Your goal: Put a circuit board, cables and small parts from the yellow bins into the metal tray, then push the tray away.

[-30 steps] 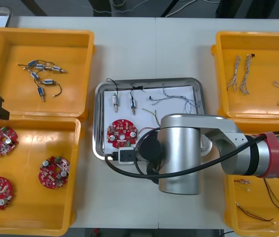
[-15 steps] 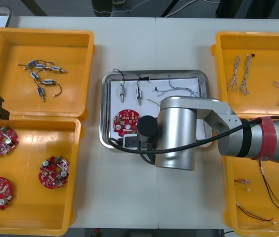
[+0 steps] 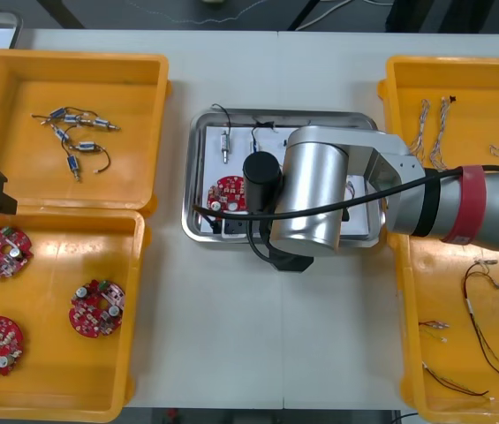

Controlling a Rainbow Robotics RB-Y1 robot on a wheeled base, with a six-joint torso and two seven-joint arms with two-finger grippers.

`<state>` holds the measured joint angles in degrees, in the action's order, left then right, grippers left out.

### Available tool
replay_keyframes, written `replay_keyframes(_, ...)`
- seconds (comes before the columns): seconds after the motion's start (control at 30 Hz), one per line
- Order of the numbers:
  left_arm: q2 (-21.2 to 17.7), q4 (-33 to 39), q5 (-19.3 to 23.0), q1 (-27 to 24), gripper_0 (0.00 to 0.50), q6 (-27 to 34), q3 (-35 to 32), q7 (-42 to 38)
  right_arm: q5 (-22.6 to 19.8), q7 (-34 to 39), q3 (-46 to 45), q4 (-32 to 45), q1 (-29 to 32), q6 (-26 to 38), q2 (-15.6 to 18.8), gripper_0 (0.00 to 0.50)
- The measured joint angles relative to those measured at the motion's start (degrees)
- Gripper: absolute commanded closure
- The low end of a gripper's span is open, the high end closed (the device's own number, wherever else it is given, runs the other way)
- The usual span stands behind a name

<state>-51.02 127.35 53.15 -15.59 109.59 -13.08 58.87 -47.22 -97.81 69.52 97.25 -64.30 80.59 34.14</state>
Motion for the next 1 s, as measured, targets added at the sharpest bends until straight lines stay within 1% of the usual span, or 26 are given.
replay_keyframes(0.1, 0.0, 0.0, 0.0, 0.0, 0.000, 0.0, 0.0, 0.0, -1.7, -0.7, 0.0, -1.5, -1.1, -0.9, 0.0, 0.500)
replay_keyframes(0.27, 0.0, 0.0, 0.0, 0.0, 0.000, 0.0, 0.0, 0.0, -2.7, -0.8, 0.0, -3.2, -2.3, -2.5, 0.0, 0.500)
replay_keyframes(0.37, 0.0, 0.0, 0.0, 0.0, 0.000, 0.0, 0.0, 0.0, -4.4, -1.7, 0.0, -4.9, -2.9, -5.6, 0.0, 0.500)
replay_keyframes(0.47, 0.0, 0.0, 0.0, 0.0, 0.000, 0.0, 0.0, 0.0, -6.0, -4.3, 0.0, -7.0, -3.4, -8.2, -0.1, 0.500)
replay_keyframes(0.63, 0.0, 0.0, 0.0, 0.0, 0.000, 0.0, 0.0, 0.0, -6.5, -5.7, 0.0, -9.0, -4.5, -8.9, -0.5, 0.500)
replay_keyframes(0.8, 0.0, 0.0, 0.0, 0.0, 0.000, 0.0, 0.0, 0.0, -8.4, -6.4, 0.0, -11.3, -5.6, -8.9, -1.1, 0.500)
replay_keyframes(0.83, 0.0, 0.0, 0.0, 0.0, 0.000, 0.0, 0.0, 0.0, -8.8, -7.1, 0.0, -11.6, -5.8, -8.9, -1.2, 0.500)
replay_keyframes(1.0, 0.0, 0.0, 0.0, 0.0, 0.000, 0.0, 0.0, 0.0, -11.5, -15.3, 0.0, -14.4, -7.1, -8.9, -1.2, 0.500)
